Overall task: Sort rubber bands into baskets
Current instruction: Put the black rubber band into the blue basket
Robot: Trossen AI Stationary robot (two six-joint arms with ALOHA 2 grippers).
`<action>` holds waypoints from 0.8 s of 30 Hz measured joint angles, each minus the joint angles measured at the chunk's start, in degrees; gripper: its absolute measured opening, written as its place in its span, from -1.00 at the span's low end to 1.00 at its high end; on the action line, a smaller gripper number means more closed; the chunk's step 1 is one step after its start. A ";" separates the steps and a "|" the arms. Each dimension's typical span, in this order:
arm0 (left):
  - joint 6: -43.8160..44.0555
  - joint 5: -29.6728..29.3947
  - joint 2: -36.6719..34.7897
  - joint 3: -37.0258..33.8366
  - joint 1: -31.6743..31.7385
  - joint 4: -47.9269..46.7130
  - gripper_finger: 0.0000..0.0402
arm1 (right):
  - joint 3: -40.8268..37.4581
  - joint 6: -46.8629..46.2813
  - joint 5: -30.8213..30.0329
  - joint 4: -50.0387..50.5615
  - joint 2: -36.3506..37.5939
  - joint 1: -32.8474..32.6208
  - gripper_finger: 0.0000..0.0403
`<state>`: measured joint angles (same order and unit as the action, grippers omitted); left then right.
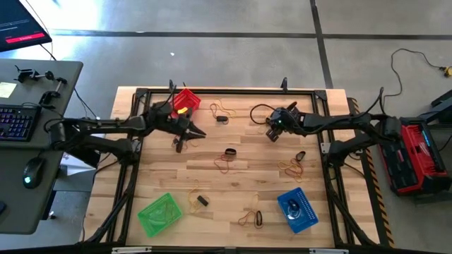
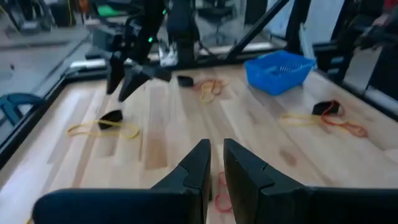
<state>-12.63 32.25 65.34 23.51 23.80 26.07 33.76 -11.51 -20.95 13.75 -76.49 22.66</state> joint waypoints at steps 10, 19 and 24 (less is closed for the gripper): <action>1.65 3.11 0.00 -5.57 -0.61 4.72 -0.83 | 0.00 3.23 4.59 -1.09 0.00 1.00 -0.26; 1.05 2.56 -0.02 -5.57 -1.80 5.16 -0.83 | -0.02 5.53 6.99 -1.34 -0.02 3.41 -0.26; 1.05 2.43 -0.02 -5.57 -1.79 5.13 -0.83 | -0.02 5.47 10.45 -1.97 -0.04 4.99 -0.26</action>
<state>-11.57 34.68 65.32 17.93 22.00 31.20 33.74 -6.03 -10.50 11.78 -76.53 27.65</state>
